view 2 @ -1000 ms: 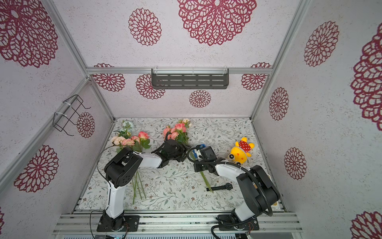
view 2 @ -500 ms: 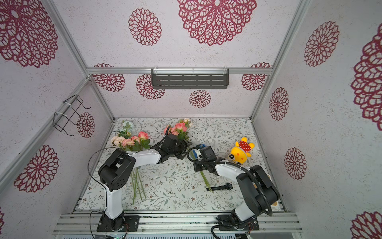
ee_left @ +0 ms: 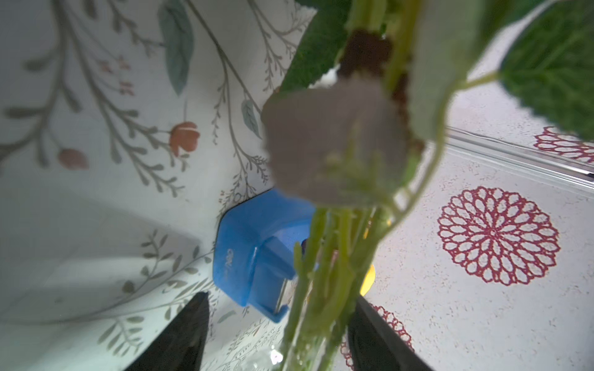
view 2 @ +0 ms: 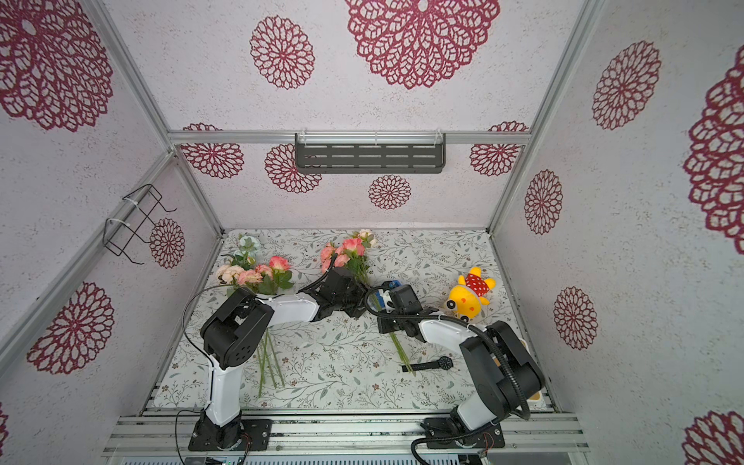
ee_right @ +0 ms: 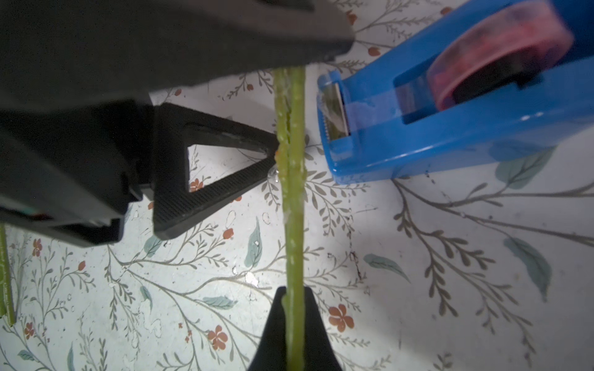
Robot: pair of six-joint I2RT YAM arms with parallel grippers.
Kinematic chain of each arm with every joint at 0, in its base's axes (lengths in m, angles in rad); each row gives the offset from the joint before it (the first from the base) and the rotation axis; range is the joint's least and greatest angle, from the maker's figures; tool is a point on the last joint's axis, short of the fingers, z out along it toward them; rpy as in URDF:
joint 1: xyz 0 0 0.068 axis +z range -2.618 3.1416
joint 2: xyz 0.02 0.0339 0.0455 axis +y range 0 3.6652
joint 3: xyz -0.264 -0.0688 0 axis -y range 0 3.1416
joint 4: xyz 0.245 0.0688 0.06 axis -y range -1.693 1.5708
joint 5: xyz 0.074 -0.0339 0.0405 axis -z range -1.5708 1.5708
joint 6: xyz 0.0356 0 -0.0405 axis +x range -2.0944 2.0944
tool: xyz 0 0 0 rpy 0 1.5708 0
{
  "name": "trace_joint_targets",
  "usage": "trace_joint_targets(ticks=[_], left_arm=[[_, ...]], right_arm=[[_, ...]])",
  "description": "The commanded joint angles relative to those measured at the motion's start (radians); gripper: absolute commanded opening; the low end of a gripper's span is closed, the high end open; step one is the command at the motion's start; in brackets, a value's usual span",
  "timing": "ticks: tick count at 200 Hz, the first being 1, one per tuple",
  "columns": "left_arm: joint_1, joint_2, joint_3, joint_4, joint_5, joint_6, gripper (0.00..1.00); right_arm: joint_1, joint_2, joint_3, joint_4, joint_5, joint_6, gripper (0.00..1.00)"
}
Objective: Wrap bouquets with tape
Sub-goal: Wrap the tape around the bouquet.
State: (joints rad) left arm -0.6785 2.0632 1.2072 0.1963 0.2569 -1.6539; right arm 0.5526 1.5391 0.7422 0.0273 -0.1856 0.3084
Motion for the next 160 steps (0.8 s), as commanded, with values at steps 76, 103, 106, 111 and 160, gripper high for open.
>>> trace_joint_targets(ticks=[76,103,106,111,160], left_arm=[[-0.003,0.058,0.052,0.057,0.003,-0.024,0.6],[-0.003,0.069,0.049,0.066,0.006,-0.033,0.48],[-0.003,0.07,0.049,0.07,0.006,-0.036,0.47],[-0.003,0.071,0.047,0.078,0.006,-0.038,0.45],[-0.001,0.083,0.045,0.118,0.007,-0.042,0.19]], right_arm=[[0.022,-0.021,-0.005,0.058,0.011,0.024,0.0],[0.03,-0.019,-0.001,0.065,0.01,0.03,0.0],[0.031,-0.019,0.0,0.065,0.011,0.03,0.0],[0.032,-0.017,0.0,0.065,0.01,0.031,0.0],[0.034,-0.004,-0.024,0.093,-0.007,0.052,0.0]])
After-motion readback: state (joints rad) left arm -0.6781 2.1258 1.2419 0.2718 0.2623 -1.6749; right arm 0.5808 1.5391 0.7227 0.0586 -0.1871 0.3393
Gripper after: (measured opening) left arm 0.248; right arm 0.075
